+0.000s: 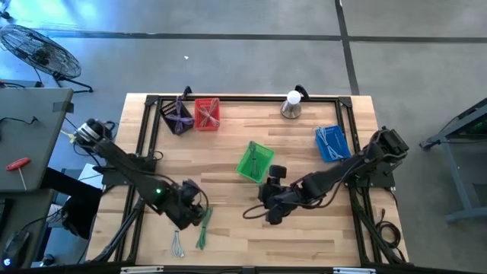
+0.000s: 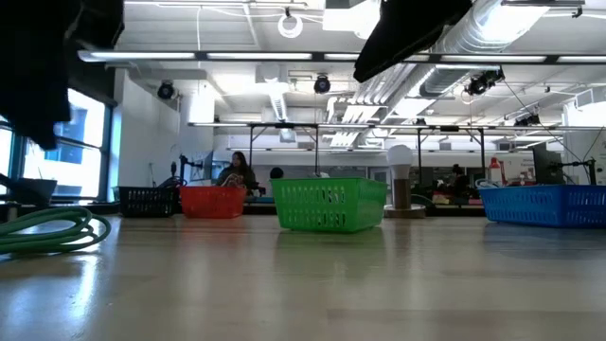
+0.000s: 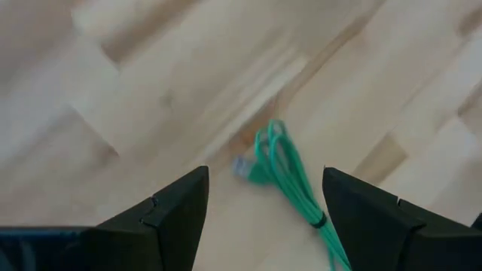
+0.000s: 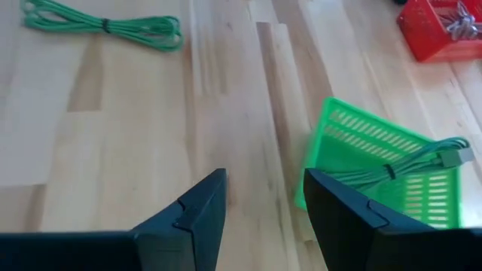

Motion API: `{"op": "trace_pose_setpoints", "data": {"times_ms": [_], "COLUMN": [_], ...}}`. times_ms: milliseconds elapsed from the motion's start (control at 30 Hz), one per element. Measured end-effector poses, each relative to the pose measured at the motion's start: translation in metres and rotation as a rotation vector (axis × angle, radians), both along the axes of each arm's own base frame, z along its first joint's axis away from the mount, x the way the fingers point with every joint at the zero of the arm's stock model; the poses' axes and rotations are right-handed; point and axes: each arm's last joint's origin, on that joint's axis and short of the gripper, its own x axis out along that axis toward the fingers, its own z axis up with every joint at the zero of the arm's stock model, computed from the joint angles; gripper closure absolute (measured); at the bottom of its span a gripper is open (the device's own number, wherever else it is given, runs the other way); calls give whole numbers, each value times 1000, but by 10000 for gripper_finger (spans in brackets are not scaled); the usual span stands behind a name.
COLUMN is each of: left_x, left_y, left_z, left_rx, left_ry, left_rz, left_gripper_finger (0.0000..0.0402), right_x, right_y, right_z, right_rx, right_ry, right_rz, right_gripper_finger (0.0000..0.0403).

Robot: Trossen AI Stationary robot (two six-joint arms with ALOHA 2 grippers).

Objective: Pick & Place USB Port
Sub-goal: Put the green charger cable into the green basket

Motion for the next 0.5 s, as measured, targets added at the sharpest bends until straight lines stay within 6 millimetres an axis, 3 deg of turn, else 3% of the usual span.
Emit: {"op": "trace_pose_setpoints", "data": {"times_ms": [267,500], "left_x": [20,28], "left_y": [-21,-29], "left_z": [-37,-52], "left_rx": [-157,-188], "left_ry": [109,115], "left_rz": [26,48], "left_gripper_finger": [149,149], "right_x": [-3,-2], "right_y": [10,8], "right_z": [1,1], "right_rx": [-11,-67], "right_ry": [-14,-16], "right_rz": [40,52], "right_gripper_finger": [233,234]}}
